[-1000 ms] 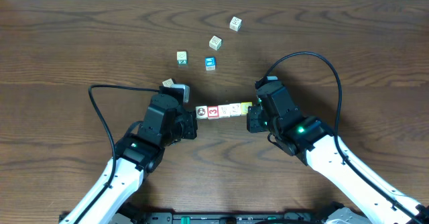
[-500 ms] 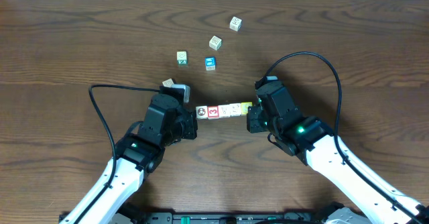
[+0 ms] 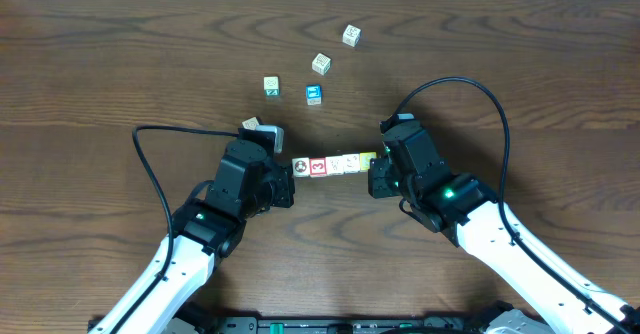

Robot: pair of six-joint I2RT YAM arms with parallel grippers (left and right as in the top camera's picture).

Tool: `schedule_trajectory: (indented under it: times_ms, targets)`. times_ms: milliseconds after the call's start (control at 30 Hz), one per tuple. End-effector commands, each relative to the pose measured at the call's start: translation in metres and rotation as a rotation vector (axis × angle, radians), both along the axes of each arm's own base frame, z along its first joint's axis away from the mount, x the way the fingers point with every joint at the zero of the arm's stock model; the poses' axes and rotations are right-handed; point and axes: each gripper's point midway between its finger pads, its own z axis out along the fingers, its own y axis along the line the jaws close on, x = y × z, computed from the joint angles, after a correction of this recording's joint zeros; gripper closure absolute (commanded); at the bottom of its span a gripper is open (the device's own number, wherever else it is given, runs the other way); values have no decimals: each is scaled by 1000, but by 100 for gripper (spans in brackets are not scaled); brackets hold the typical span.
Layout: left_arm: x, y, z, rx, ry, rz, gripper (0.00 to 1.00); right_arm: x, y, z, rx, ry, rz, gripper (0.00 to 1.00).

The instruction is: Lift 5 blocks

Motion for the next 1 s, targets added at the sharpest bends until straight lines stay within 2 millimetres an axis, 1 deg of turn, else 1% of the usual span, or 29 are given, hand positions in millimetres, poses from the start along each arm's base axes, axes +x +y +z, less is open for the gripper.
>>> schedule_trajectory:
  times_ms: [0, 700, 967]
  targets:
    - [-22, -60, 50, -189, -38, -264, 93, -36, 75, 41, 256, 43, 278, 99]
    - [-22, -60, 49, -188, -37, -264, 92, -36, 75, 41, 255, 42, 278, 99]
    - [-25, -59, 46, -181, -19, -263, 93, -34, 70, 37, 230, 44, 259, 99]
